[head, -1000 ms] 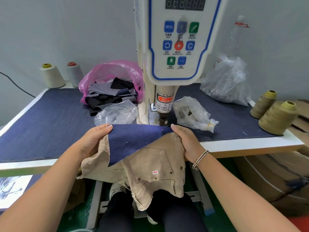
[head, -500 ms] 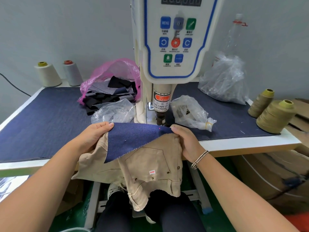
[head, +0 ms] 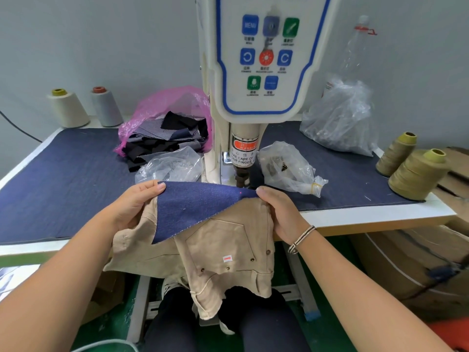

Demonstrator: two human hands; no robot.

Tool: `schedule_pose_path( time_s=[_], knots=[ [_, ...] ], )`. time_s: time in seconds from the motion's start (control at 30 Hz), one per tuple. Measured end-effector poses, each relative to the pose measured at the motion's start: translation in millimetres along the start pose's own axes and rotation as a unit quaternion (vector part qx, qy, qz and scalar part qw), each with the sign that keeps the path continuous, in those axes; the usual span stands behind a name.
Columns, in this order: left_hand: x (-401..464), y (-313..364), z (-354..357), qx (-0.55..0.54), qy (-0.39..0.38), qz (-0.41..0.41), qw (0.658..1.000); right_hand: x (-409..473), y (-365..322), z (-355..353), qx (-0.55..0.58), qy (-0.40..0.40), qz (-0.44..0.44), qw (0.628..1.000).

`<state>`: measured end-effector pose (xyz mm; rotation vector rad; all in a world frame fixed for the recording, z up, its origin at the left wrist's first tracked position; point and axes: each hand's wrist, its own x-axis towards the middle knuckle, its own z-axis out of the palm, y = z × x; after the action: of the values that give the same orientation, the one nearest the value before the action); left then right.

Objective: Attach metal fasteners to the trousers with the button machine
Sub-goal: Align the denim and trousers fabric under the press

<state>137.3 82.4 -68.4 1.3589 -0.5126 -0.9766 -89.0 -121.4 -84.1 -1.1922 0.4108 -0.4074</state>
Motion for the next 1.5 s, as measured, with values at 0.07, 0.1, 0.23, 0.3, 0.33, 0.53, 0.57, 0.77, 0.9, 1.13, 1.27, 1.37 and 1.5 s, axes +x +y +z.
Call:
schedule_pose_path(
  time_s=[0.07,0.1,0.23,0.3,0.33,0.53,0.57,0.77,0.9,1.13,1.27,1.37,1.5],
  knots=[
    [-0.6,-0.1,1.3,-0.006,-0.001,-0.001,1.0,-0.4,-0.2,1.0,0.001,-0.002,-0.003,1.0],
    [-1.0,-0.3,1.9,-0.011,-0.001,0.0,1.0,-0.3,0.2,1.6,0.005,-0.003,-0.004,1.0],
    [-2.3,-0.1,2.9,-0.018,0.004,-0.004,1.0,0.5,1.2,1.5,0.021,-0.001,-0.001,1.0],
    [-2.5,-0.2,2.5,-0.023,0.006,-0.005,1.0,0.7,1.9,0.6,0.034,0.001,0.004,0.999],
    [-2.6,0.0,2.5,-0.024,0.006,-0.006,1.0,0.6,2.1,0.1,0.036,0.001,0.004,0.999],
    [-2.9,0.7,2.5,-0.031,0.001,-0.01,0.999,1.2,1.5,0.0,0.019,0.0,0.003,1.0],
    [-3.0,0.5,2.6,-0.031,0.001,-0.01,0.999,1.0,1.4,0.1,0.016,-0.001,0.001,1.0],
    [-3.4,2.3,3.2,-0.019,0.008,-0.014,1.0,-4.1,-2.8,4.5,0.019,-0.008,-0.016,1.0],
    [-3.8,2.6,5.3,0.004,-0.005,-0.024,1.0,-10.6,-7.7,9.0,0.027,-0.004,-0.03,0.999],
    [-3.3,1.5,24.1,0.149,-0.013,0.067,0.986,-31.2,-14.2,-3.2,-0.044,0.073,-0.06,0.995],
    [8.7,-6.8,49.1,0.202,-0.014,0.118,0.972,-38.4,-35.6,-21.3,-0.238,0.106,-0.095,0.961],
    [15.2,-18.5,55.1,0.187,0.023,0.141,0.972,-29.6,-63.1,-34.5,-0.329,0.122,-0.18,0.919],
    [15.5,-22.1,47.6,0.138,0.017,0.145,0.98,10.1,-91.4,-54.8,-0.582,0.195,-0.159,0.773]
  ],
)
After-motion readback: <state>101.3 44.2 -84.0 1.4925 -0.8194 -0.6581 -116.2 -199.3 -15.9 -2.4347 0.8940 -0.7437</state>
